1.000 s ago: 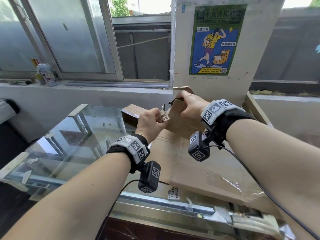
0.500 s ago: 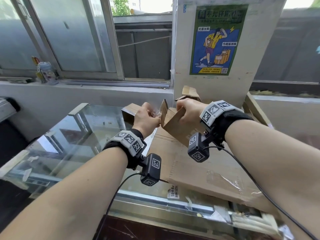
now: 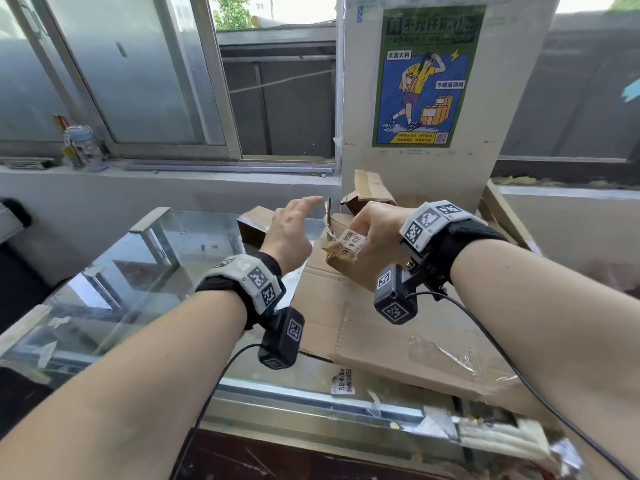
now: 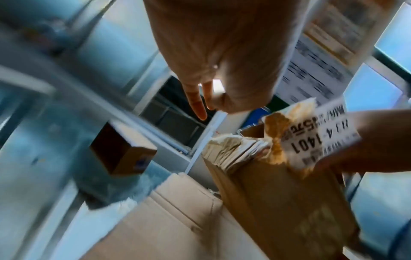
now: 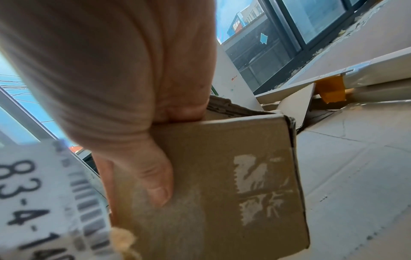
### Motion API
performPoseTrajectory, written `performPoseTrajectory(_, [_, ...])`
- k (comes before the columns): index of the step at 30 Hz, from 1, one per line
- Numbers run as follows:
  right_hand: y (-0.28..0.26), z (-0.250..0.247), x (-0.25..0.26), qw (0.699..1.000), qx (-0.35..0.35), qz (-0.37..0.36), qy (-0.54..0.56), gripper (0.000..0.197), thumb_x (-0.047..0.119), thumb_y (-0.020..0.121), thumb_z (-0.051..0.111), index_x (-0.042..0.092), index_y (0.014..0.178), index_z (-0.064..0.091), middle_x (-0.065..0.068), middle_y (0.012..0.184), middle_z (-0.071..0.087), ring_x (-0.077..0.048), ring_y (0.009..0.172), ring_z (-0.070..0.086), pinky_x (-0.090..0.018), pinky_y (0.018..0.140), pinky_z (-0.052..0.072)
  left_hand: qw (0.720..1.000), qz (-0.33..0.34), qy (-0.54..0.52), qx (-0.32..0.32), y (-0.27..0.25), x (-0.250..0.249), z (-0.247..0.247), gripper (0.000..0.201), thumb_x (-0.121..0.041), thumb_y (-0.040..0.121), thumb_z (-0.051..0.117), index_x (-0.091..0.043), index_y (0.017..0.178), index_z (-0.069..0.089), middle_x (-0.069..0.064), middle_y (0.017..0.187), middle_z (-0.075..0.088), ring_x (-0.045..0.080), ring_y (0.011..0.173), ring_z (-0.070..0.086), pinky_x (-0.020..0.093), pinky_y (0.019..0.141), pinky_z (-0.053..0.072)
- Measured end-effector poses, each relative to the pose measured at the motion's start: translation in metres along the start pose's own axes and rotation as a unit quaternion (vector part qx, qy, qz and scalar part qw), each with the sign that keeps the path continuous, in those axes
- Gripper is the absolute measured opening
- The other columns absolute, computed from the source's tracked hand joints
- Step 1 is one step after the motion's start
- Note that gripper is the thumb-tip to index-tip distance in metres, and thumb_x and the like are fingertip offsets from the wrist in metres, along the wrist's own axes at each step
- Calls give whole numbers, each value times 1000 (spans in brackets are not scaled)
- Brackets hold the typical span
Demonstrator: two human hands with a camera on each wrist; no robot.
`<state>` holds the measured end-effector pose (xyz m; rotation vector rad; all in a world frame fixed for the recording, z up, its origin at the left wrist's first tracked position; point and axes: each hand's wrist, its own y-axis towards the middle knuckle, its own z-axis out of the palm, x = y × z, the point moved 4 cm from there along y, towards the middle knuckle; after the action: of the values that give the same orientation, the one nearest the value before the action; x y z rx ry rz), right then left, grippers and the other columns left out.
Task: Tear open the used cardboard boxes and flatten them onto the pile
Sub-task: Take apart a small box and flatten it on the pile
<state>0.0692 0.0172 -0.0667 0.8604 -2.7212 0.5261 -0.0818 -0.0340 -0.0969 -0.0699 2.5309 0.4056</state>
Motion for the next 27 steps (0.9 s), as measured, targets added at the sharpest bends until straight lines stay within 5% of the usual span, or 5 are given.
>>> performPoseTrajectory(5, [4,1,-1,1000,7,0,-17,37,10,82,70,22,117,68,2,108,68,-10,87,55,-14,56,42,967,135,159,146,4,-20,16,45,-16,82,69,-29,123,59,-6,128,56,15,112,48,33,95,44])
performPoseTrajectory(8, [4,2,-10,1000,15,6,-8,30,8,83,67,23,110,71,-1,105,70,-11,84,57,-13,52,45,977,104,132,132,7,-14,14,9,-27,77,75,-25,84,69,-6,92,63,13,89,59,22,75,44])
performPoseTrajectory(12, [1,3,-16,1000,4,19,19,36,2,79,63,26,105,72,0,105,70,-16,90,63,-24,71,50,996,-21,-3,87,7,4,15,38,-49,68,80,-16,64,62,-3,74,60,12,67,54,29,64,46])
performPoseTrajectory(23, [7,9,0,1000,12,20,-3,45,-3,78,60,29,108,73,3,102,65,-20,97,62,-23,71,48,898,-321,-292,70,-1,24,36,92,10,74,64,-38,142,24,12,131,44,34,101,61,40,60,60])
performPoseTrajectory(27, [9,10,4,1000,22,1,4,41,-1,78,62,32,98,74,6,102,64,-19,97,61,-24,71,47,876,-319,-350,96,-6,11,40,66,9,87,50,-25,141,39,13,127,54,37,98,64,49,70,58])
